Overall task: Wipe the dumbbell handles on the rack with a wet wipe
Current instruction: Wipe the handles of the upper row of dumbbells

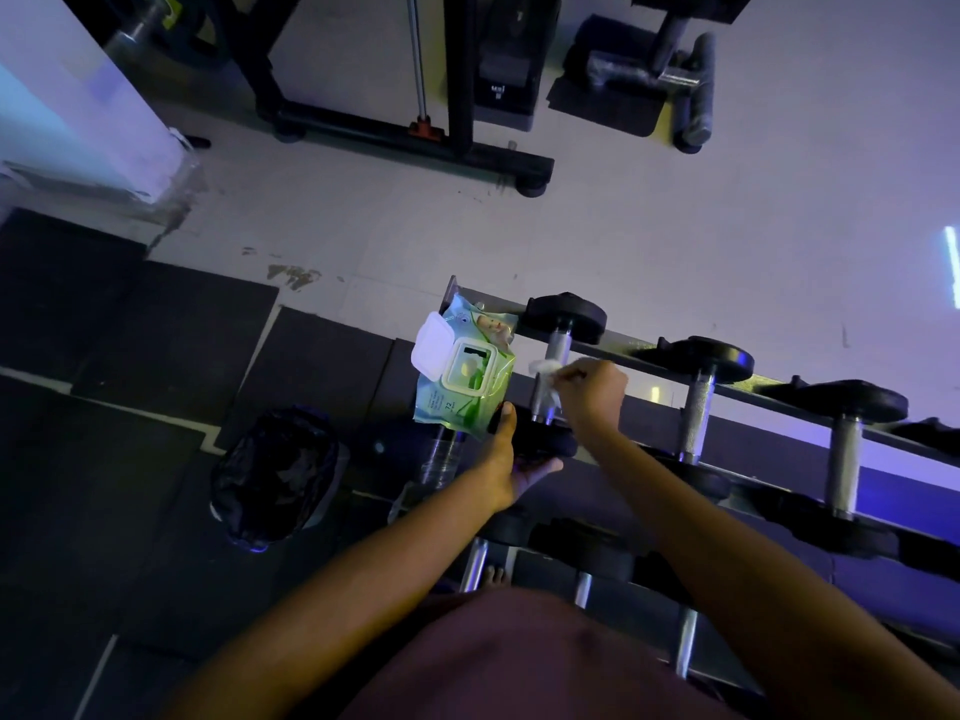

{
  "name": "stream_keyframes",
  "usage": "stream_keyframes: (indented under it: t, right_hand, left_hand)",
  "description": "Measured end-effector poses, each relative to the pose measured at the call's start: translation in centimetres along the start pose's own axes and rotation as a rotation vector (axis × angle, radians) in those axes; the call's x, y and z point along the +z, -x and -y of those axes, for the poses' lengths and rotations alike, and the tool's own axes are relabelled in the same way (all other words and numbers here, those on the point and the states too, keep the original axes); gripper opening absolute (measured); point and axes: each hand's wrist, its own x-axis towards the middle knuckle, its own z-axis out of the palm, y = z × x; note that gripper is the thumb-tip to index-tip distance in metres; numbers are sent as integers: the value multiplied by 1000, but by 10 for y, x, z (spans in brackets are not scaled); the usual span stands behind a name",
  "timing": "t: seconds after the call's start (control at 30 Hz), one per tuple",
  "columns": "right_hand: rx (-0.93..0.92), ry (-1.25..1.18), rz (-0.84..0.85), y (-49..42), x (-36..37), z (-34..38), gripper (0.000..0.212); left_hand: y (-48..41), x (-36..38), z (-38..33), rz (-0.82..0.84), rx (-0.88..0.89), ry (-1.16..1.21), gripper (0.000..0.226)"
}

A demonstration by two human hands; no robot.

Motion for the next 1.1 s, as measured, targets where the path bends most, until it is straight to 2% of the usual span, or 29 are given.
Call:
stream_keyframes:
  t: [0.13,0.2,0.4,0.47,0.57,0.7,0.93,1.1]
  right_hand:
    - [36,36,-34,-41,-1,26,13]
    - [38,65,-12,-44,0,26,16]
    - [25,154,113,13,4,-7,8]
    - [36,149,102,30,2,-11,7]
    - [93,88,25,40,-4,-3,9]
    - [137,-35,-67,57,-11,11,6]
    - [248,-372,-164,96,-23,-8,13]
    - [258,-461,-177,105,-45,-37,16]
  left_hand:
    - [0,-4,-2,5,19,-35,41]
    - [0,-7,-5,-10,29,-59,48]
    - [7,-21,-14,-88,103,-203,28]
    - [9,-27,-14,-114,112,-290,23]
    - [23,-28,-14,-76,107,-438,10]
    - [39,-28,-11,7,123,-610,19]
    - [57,-26,2,54,171,-663,20]
    - [65,-32,21,60,160,-712,21]
